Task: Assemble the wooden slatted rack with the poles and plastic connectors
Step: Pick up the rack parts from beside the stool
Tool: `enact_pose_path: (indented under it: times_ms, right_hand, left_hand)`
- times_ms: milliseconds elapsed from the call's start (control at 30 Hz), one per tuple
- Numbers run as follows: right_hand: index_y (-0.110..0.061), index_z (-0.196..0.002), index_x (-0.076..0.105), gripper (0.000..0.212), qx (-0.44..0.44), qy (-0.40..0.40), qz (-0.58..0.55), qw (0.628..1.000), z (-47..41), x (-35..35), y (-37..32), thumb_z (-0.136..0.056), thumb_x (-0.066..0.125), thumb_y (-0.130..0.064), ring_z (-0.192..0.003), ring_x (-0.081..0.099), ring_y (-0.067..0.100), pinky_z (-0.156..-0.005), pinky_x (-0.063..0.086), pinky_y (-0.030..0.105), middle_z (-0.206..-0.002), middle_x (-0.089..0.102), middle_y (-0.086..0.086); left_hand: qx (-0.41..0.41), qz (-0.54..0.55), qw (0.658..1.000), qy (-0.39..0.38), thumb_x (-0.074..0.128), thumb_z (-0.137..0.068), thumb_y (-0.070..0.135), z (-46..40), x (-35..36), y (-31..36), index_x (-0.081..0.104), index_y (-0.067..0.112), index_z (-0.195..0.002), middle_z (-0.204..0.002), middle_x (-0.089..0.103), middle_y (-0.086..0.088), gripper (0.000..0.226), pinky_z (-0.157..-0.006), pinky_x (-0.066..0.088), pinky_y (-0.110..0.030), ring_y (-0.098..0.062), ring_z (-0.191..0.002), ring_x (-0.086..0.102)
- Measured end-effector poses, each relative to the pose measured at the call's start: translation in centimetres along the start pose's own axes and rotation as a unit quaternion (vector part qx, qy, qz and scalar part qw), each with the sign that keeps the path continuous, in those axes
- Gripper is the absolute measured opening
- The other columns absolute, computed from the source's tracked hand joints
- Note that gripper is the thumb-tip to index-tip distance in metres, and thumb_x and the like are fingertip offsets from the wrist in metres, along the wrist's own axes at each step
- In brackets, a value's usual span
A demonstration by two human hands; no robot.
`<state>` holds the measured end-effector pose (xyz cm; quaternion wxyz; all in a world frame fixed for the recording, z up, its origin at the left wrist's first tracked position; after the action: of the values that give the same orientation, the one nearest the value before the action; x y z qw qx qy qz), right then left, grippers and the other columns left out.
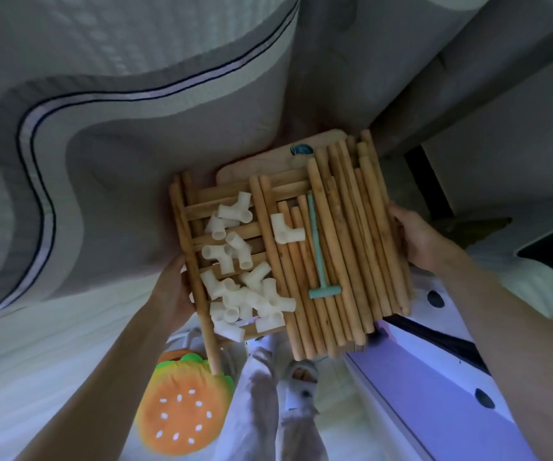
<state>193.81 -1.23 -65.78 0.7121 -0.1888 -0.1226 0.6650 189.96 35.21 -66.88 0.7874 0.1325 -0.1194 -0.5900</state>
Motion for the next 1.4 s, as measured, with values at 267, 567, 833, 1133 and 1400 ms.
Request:
enact_pose_path:
  times_ms: [267, 567, 833, 1133, 1400]
  right_hand:
    - [-0.012, -0.108, 0.061, 0.042, 0.043, 0.052, -0.067, 0.995, 10.1, 0.8, 5.6, -0.089, 0.053, -0.048, -0.093, 0.059, 0.019, -0.074, 0.047, 0.033, -0.105, 0.063, 0.008]
    - [-0.014, -0.118, 0.062, 0.057, -0.007, 0.082, -0.113, 0.990, 23.7, 3.7, 15.5, -0.082, 0.059, -0.058, -0.104, 0.059, 0.021, -0.095, 0.045, 0.037, -0.113, 0.065, 0.005]
    - [-0.012, -0.117, 0.058, 0.051, -0.002, 0.089, -0.196, 0.976, 36.5, 6.3, 29.9, -0.085, 0.059, -0.052, -0.086, 0.056, 0.021, -0.084, 0.044, 0.037, -0.096, 0.061, 0.007]
    - [-0.016, -0.109, 0.059, 0.052, 0.030, 0.147, -0.304, 0.941, 45.5, 6.2, 45.3, -0.080, 0.059, -0.059, -0.084, 0.057, 0.020, -0.082, 0.045, 0.035, -0.093, 0.061, 0.005]
    - [-0.015, -0.088, 0.064, 0.038, 0.044, 0.233, -0.461, 0.855, 53.0, 6.7, 58.6, -0.088, 0.055, -0.051, -0.075, 0.060, 0.018, -0.068, 0.047, 0.030, -0.082, 0.065, 0.004]
  left_hand:
    - [0.021, -0.050, 0.999, 0.002, 0.039, -0.096, 0.043, 7.4, -3.0, -0.2, 0.064, 0.021, -0.090, -0.091, 0.063, -0.003, 0.034, -0.071, 0.047, -0.037, -0.020, -0.084, 0.059]
    - [0.048, -0.154, 0.986, -0.033, 0.038, -0.097, 0.044, 18.4, -10.2, -4.4, 0.059, 0.018, -0.086, -0.075, 0.062, -0.002, 0.035, -0.063, 0.043, -0.036, -0.016, -0.068, 0.058]
    - [0.065, -0.249, 0.964, -0.065, 0.032, -0.097, 0.054, 28.1, -15.7, -11.8, 0.062, 0.017, -0.097, -0.096, 0.066, -0.004, 0.047, -0.075, 0.046, -0.041, -0.020, -0.088, 0.059]
    - [0.037, -0.351, 0.932, -0.089, 0.036, -0.097, 0.050, 33.3, -15.4, -20.2, 0.061, 0.013, -0.097, -0.099, 0.063, -0.009, 0.045, -0.080, 0.045, -0.043, -0.025, -0.089, 0.059]
    - [0.026, -0.513, 0.844, -0.153, 0.034, -0.098, 0.048, 34.7, -8.1, -28.1, 0.055, 0.015, -0.087, -0.068, 0.054, -0.006, 0.041, -0.062, 0.043, -0.034, -0.021, -0.055, 0.046]
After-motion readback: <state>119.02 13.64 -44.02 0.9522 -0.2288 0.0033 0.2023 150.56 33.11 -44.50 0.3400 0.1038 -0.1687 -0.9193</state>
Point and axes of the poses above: each hand's wrist, its own z-axis away from the middle knuckle, its own x-axis out of the palm, y = z × x, the point moved 4 cm from there along -z, towards the middle knuckle
